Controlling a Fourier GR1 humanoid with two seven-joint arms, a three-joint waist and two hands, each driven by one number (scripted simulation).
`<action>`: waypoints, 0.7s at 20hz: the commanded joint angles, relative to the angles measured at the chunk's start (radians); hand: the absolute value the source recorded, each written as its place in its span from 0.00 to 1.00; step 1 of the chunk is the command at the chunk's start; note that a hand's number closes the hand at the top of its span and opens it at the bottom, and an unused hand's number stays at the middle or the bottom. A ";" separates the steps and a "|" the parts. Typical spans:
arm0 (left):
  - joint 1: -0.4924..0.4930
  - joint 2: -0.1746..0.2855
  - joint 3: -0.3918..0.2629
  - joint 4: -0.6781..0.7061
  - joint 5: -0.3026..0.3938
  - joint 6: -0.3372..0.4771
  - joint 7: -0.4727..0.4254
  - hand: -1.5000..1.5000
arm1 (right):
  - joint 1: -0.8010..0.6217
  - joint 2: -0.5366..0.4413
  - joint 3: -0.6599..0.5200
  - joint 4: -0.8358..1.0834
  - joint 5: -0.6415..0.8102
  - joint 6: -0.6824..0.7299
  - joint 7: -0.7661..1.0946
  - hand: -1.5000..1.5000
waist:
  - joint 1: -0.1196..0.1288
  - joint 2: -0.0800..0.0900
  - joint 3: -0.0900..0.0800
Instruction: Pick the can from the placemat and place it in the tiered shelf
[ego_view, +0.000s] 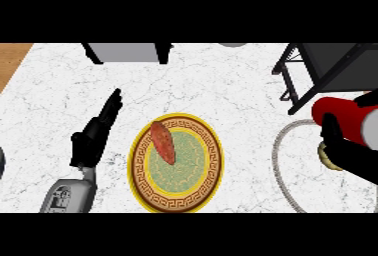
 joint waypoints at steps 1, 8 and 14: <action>0.022 -0.012 -0.017 -0.035 -0.004 0.000 0.010 0.50 | -0.156 -0.087 -0.125 0.033 -0.044 0.045 0.037 1.00 | 0.003 0.000 0.000; 0.043 -0.035 -0.030 0.010 -0.033 0.028 -0.051 0.50 | -0.233 -0.178 -0.209 0.157 -0.072 0.015 0.002 1.00 | 0.002 0.001 0.000; 0.048 -0.002 -0.022 -0.064 -0.024 0.000 0.022 0.50 | -0.355 -0.277 -0.268 0.418 -0.039 -0.102 -0.106 1.00 | 0.009 0.002 0.001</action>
